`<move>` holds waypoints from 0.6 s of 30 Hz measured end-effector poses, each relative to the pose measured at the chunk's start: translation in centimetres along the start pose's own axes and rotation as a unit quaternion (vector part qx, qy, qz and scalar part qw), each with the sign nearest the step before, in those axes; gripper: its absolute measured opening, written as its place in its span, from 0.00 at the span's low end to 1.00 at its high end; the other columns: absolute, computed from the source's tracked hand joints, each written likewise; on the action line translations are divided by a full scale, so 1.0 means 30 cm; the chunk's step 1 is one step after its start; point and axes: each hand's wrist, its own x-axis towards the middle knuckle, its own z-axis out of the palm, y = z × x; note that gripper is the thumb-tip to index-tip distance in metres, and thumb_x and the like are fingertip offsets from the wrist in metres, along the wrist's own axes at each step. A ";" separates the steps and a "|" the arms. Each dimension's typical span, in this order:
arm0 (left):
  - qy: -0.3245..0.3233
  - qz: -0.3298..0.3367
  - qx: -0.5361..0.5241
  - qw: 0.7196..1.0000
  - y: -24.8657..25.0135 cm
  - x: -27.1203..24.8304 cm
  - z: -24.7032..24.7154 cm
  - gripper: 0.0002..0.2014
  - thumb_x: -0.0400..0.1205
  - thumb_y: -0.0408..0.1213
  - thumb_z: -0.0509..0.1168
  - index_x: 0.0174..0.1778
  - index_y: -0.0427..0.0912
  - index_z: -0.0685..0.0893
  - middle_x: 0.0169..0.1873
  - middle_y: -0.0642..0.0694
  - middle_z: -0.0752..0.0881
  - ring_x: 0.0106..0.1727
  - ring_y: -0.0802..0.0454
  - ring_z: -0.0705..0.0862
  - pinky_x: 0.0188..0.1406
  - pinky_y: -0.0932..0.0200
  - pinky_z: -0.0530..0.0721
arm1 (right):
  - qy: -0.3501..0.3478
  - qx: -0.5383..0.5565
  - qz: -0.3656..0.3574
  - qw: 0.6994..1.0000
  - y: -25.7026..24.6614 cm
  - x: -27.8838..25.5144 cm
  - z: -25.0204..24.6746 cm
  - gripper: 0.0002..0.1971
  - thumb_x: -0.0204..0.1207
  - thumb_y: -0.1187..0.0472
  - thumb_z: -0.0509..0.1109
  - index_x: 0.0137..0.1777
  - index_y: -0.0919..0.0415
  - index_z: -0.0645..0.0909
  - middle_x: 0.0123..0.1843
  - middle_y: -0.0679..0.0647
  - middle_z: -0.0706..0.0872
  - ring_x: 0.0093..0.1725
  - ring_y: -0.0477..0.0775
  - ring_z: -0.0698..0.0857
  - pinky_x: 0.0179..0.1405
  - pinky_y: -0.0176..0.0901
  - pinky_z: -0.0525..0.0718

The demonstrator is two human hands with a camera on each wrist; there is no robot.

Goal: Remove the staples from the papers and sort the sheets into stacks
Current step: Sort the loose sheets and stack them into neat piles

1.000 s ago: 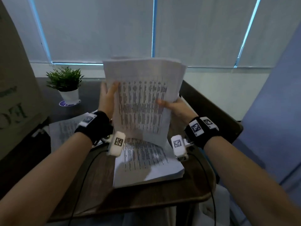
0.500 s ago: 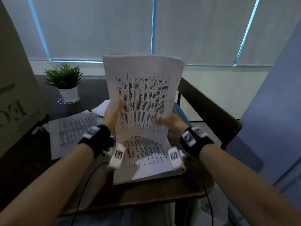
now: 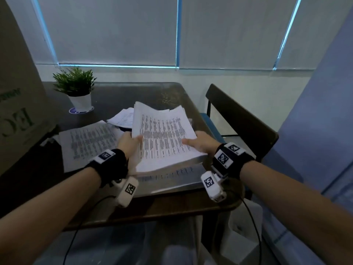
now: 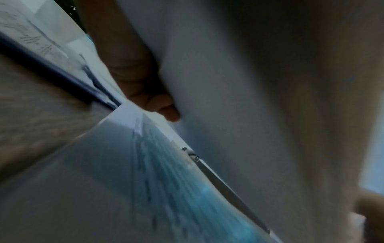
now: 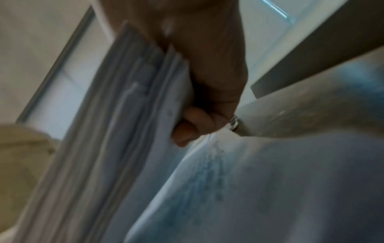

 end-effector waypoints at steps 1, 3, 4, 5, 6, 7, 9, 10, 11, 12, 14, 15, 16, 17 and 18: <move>-0.009 -0.016 0.023 1.000 -0.016 -0.020 0.015 0.14 0.85 0.39 0.61 0.59 0.33 0.82 0.55 0.36 0.86 0.56 0.39 0.85 0.58 0.48 0.82 | 0.006 -0.015 0.009 1.000 0.018 -0.001 0.016 0.18 0.83 0.59 0.69 0.68 0.68 0.81 0.60 0.56 0.87 0.46 0.45 0.85 0.38 0.26 0.81; -0.029 -0.046 0.095 0.994 -0.034 -0.049 0.037 0.15 0.84 0.39 0.62 0.61 0.32 0.81 0.56 0.36 0.85 0.57 0.39 0.84 0.52 0.55 0.80 | 0.023 -0.079 0.029 0.996 0.043 -0.002 0.039 0.19 0.82 0.54 0.70 0.66 0.67 0.82 0.63 0.59 0.87 0.55 0.54 0.86 0.51 0.40 0.83; -0.046 -0.057 0.139 0.988 -0.038 -0.055 0.042 0.16 0.83 0.40 0.64 0.61 0.31 0.80 0.57 0.36 0.85 0.58 0.39 0.83 0.49 0.56 0.78 | 0.026 -0.124 0.046 0.991 0.054 -0.004 0.045 0.21 0.81 0.50 0.71 0.64 0.67 0.81 0.62 0.59 0.87 0.56 0.56 0.86 0.53 0.44 0.82; -0.063 -0.072 0.181 0.979 -0.039 -0.058 0.040 0.17 0.82 0.41 0.65 0.60 0.31 0.80 0.55 0.37 0.85 0.57 0.40 0.83 0.47 0.57 0.77 | 0.021 -0.169 0.070 0.983 0.063 -0.008 0.048 0.23 0.81 0.47 0.70 0.64 0.67 0.80 0.60 0.59 0.86 0.54 0.57 0.85 0.52 0.46 0.81; -0.082 -0.086 0.210 0.971 -0.035 -0.059 0.035 0.17 0.81 0.44 0.66 0.56 0.31 0.80 0.52 0.39 0.84 0.54 0.40 0.83 0.45 0.57 0.76 | 0.007 -0.201 0.092 0.975 0.068 -0.015 0.048 0.24 0.80 0.45 0.70 0.64 0.67 0.79 0.58 0.57 0.85 0.53 0.57 0.83 0.50 0.45 0.79; -0.101 -0.104 0.217 0.965 -0.028 -0.058 0.030 0.18 0.80 0.47 0.68 0.52 0.33 0.80 0.47 0.41 0.81 0.48 0.42 0.83 0.42 0.57 0.75 | -0.012 -0.223 0.103 0.969 0.074 -0.019 0.046 0.25 0.81 0.44 0.69 0.64 0.66 0.79 0.57 0.57 0.83 0.52 0.56 0.81 0.50 0.45 0.78; -0.139 -0.141 0.179 0.964 -0.027 -0.036 0.021 0.24 0.76 0.53 0.71 0.52 0.34 0.78 0.46 0.42 0.79 0.45 0.43 0.81 0.44 0.54 0.79 | -0.054 -0.275 0.103 0.954 0.075 -0.021 0.044 0.27 0.81 0.42 0.67 0.68 0.66 0.78 0.61 0.58 0.83 0.53 0.56 0.80 0.54 0.44 0.77; -0.153 -0.158 0.148 0.964 -0.028 -0.028 0.016 0.30 0.72 0.56 0.74 0.57 0.34 0.78 0.51 0.41 0.80 0.51 0.41 0.82 0.52 0.51 0.82 | -0.063 -0.299 0.098 0.947 0.072 -0.023 0.046 0.29 0.82 0.41 0.66 0.69 0.67 0.78 0.64 0.59 0.84 0.56 0.57 0.81 0.56 0.45 0.78; -0.158 -0.174 0.113 0.965 -0.043 -0.007 0.012 0.39 0.65 0.58 0.78 0.63 0.34 0.77 0.59 0.40 0.81 0.59 0.38 0.81 0.61 0.46 0.81 | -0.065 -0.314 0.095 0.943 0.073 -0.021 0.050 0.30 0.82 0.40 0.65 0.70 0.68 0.78 0.66 0.60 0.84 0.59 0.59 0.83 0.59 0.47 0.78; -0.162 -0.191 0.078 0.965 -0.054 0.011 0.009 0.45 0.60 0.57 0.81 0.67 0.35 0.76 0.65 0.38 0.80 0.64 0.37 0.79 0.66 0.42 0.78 | -0.065 -0.323 0.094 0.940 0.072 -0.021 0.055 0.31 0.83 0.41 0.64 0.70 0.69 0.78 0.67 0.62 0.84 0.62 0.60 0.83 0.61 0.48 0.79; -0.173 -0.217 0.047 0.960 -0.068 0.054 0.014 0.40 0.66 0.49 0.80 0.70 0.36 0.75 0.70 0.36 0.77 0.69 0.35 0.76 0.69 0.39 0.75 | -0.066 -0.338 0.094 0.934 0.065 -0.020 0.062 0.30 0.84 0.43 0.64 0.70 0.71 0.77 0.67 0.65 0.84 0.66 0.62 0.83 0.64 0.49 0.79; -0.176 -0.221 0.046 0.958 -0.062 0.062 0.019 0.35 0.70 0.45 0.78 0.70 0.36 0.74 0.69 0.35 0.77 0.68 0.35 0.77 0.68 0.39 0.75 | -0.069 -0.340 0.097 0.933 0.062 -0.018 0.064 0.30 0.84 0.43 0.64 0.70 0.72 0.77 0.68 0.65 0.83 0.67 0.62 0.82 0.64 0.49 0.79; -0.174 -0.221 0.047 0.958 -0.047 0.060 0.022 0.30 0.73 0.43 0.76 0.68 0.36 0.75 0.66 0.35 0.78 0.65 0.35 0.78 0.67 0.40 0.76 | -0.077 -0.347 0.096 0.930 0.058 -0.018 0.064 0.30 0.84 0.43 0.64 0.70 0.72 0.77 0.69 0.65 0.83 0.67 0.62 0.82 0.65 0.49 0.79; -0.171 -0.219 0.045 0.959 -0.033 0.060 0.028 0.26 0.75 0.41 0.74 0.66 0.36 0.75 0.64 0.36 0.79 0.63 0.35 0.79 0.64 0.41 0.78 | -0.084 -0.353 0.094 0.927 0.057 -0.016 0.065 0.30 0.84 0.43 0.64 0.70 0.72 0.77 0.69 0.65 0.83 0.67 0.63 0.82 0.66 0.50 0.79; -0.173 -0.215 0.039 0.960 -0.028 0.062 0.037 0.23 0.75 0.39 0.73 0.63 0.36 0.76 0.63 0.37 0.79 0.61 0.35 0.80 0.62 0.41 0.79 | -0.089 -0.360 0.090 0.924 0.058 -0.016 0.066 0.30 0.84 0.44 0.64 0.70 0.72 0.77 0.68 0.66 0.83 0.67 0.63 0.82 0.66 0.51 0.80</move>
